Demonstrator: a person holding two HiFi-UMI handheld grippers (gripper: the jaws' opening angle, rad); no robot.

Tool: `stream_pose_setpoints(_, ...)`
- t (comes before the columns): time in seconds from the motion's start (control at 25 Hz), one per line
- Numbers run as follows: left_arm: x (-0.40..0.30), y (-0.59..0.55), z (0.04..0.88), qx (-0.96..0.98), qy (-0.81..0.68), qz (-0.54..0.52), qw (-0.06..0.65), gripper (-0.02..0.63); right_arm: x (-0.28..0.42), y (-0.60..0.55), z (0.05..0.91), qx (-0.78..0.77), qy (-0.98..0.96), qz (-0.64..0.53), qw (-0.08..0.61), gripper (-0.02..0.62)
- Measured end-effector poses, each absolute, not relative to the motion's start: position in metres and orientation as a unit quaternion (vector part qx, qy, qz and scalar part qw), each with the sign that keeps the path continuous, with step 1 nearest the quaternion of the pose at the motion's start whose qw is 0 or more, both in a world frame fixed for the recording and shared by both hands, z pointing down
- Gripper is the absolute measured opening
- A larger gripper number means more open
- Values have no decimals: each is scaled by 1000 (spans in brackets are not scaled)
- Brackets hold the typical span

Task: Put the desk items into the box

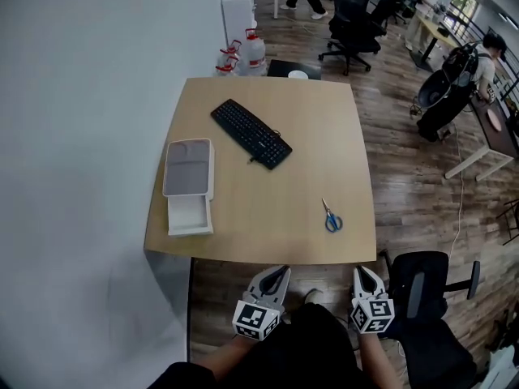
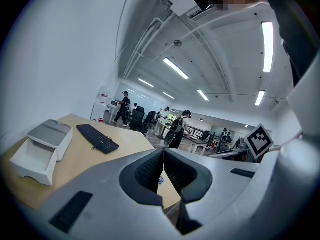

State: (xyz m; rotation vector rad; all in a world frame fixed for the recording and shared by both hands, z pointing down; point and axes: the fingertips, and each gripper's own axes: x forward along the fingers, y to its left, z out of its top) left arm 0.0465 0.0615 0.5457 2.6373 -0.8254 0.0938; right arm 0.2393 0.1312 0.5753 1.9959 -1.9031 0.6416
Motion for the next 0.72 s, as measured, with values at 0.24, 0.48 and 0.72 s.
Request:
stream_pose_setpoints(0.24,47,39,553,929,-307,25,203,15,254,100,612,682,-664,249,178,95)
stream_pose_setpoints(0.48,48,16,566,918,-330,38,216,15,272,59,649,654,-679,258,210,120)
stream_pose_setpoints(0.72,65,-22,561,908,-351,51,222,15,296,28,693,620,-686,288,249,147)
